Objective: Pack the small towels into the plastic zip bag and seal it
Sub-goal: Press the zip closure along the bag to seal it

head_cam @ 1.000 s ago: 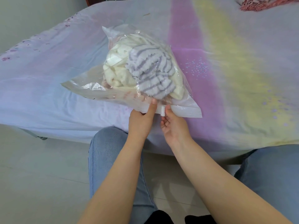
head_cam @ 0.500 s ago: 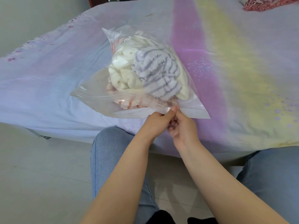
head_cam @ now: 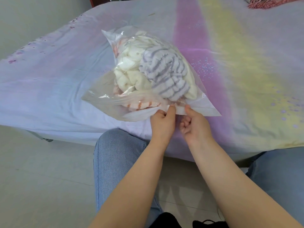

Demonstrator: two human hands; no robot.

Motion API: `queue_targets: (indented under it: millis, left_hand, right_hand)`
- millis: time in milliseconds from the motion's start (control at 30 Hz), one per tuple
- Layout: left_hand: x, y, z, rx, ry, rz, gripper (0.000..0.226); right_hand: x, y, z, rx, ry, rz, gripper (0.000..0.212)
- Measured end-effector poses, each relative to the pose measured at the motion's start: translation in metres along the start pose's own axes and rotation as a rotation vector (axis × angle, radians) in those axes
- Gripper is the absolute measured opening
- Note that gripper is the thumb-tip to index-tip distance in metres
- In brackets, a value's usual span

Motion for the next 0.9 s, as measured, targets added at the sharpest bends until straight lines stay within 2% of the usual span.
queue_targets:
  millis: [167,333,500,567,667,733,833,900]
  left_hand:
    - [-0.022,-0.037,-0.005,-0.098,0.098,0.118,0.047]
    - [-0.025,-0.058,0.0,-0.148,0.124,0.118,0.052]
    - [-0.031,-0.05,-0.002,-0.041,0.159,-0.052,0.061]
    - [-0.031,-0.046,-0.001,-0.025,0.157,-0.068,0.062]
    - [-0.023,-0.04,-0.001,-0.002,0.111,-0.083,0.053]
    - [-0.02,-0.038,0.0,0.022,0.088,-0.125,0.052]
    - [-0.024,-0.044,0.0,0.092,0.088,-0.263,0.072]
    - [-0.032,-0.064,-0.003,0.044,0.134,-0.303,0.068]
  right_hand:
    - [0.016,-0.012,-0.009,-0.059,0.025,-0.001,0.015]
    - [0.017,-0.016,-0.015,-0.063,0.02,0.006,0.012]
    - [0.012,-0.015,-0.017,-0.082,0.069,0.015,0.013]
    - [-0.003,0.003,-0.008,0.002,0.148,0.044,0.026]
    - [-0.04,0.046,0.017,0.267,0.288,0.118,0.054]
    - [-0.051,0.063,0.029,0.35,0.275,0.133,0.042]
    - [-0.036,0.063,0.027,0.24,0.1,0.156,0.015]
    - [-0.028,0.066,0.027,0.247,0.034,0.185,0.008]
Point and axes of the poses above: each hand's wrist, its own z-axis away from the middle knuckle, its own y-axis out of the palm, x = y × z, the point moved 10 cm from there along -z, towards the middle knuckle, and after that the axes turned 4 degrees about -z, right-handed, at the moved point
